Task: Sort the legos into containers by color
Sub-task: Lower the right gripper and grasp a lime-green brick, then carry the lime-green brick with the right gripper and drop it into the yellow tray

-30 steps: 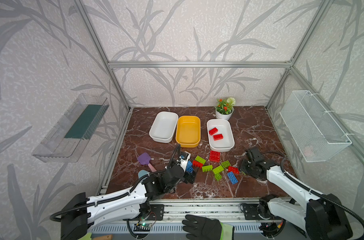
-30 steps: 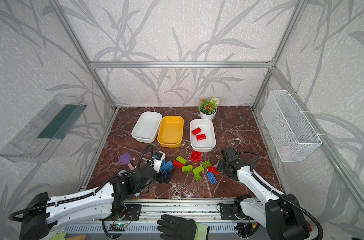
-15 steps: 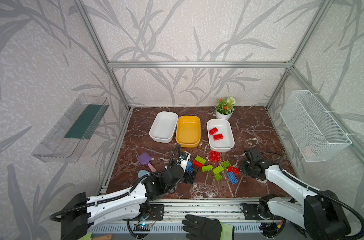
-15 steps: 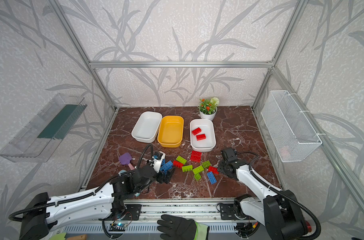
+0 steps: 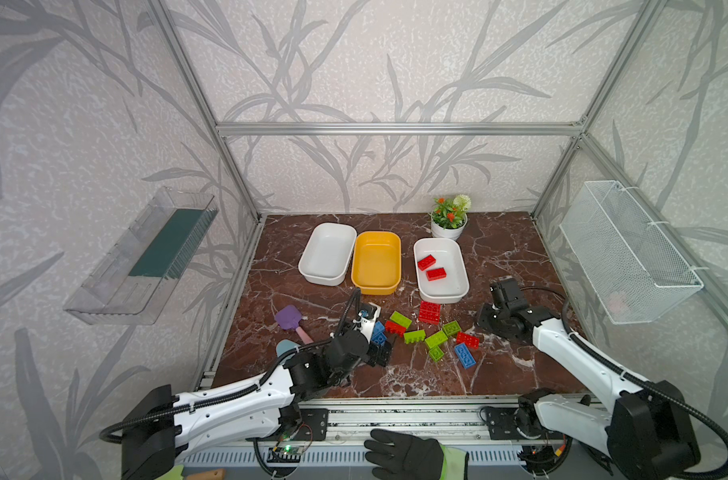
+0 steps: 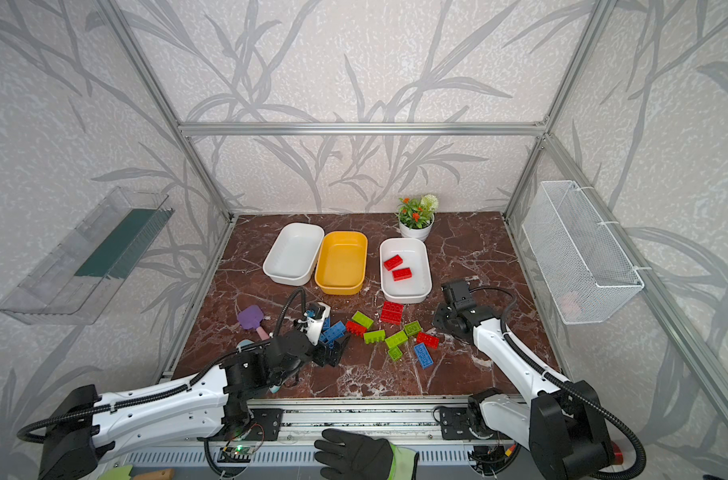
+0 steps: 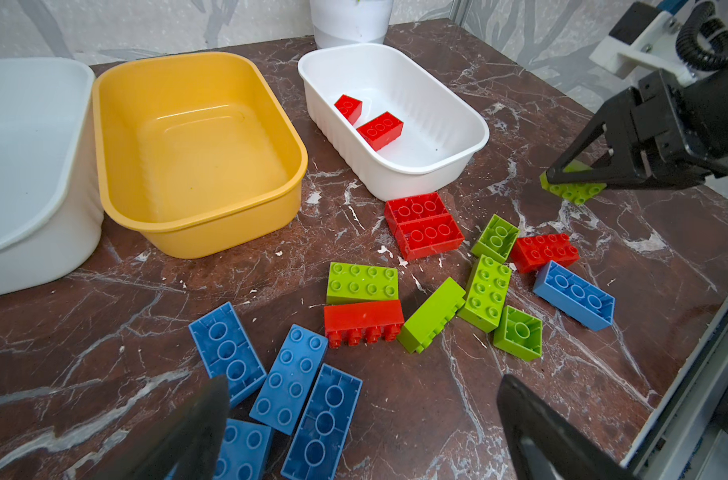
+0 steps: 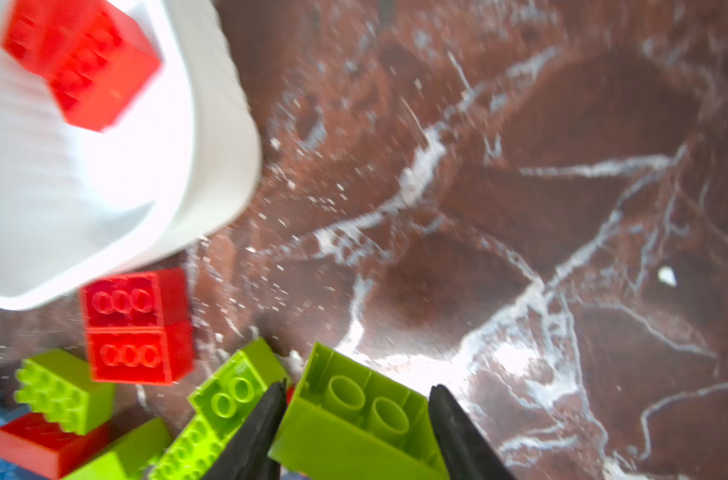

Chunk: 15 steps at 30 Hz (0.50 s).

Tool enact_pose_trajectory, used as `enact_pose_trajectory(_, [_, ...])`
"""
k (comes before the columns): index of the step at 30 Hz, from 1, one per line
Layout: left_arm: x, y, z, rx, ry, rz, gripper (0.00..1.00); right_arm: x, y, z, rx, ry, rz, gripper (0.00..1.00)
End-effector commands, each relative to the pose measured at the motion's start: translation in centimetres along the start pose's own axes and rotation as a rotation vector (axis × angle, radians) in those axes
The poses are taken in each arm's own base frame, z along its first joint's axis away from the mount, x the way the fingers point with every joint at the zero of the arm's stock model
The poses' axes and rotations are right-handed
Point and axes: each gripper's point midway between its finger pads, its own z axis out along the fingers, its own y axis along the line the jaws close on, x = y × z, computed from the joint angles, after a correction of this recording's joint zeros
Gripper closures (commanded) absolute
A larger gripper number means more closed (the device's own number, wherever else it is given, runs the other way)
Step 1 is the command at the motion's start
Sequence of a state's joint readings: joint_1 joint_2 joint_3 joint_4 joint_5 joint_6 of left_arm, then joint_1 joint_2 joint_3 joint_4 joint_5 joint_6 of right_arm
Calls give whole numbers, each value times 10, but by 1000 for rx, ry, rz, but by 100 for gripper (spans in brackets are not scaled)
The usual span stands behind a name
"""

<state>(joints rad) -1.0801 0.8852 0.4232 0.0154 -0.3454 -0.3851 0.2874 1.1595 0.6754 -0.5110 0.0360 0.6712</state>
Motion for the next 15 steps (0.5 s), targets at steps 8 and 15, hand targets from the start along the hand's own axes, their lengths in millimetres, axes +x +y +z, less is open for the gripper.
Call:
enact_pose_trajectory(8, [3,11,3,-69,3,31,1,-65,66,-4,-111,-46,-89,56])
enact_pose_trajectory(15, [0,17,5,-120,0,43,1,-86,112,10,-170,-28,-147,58])
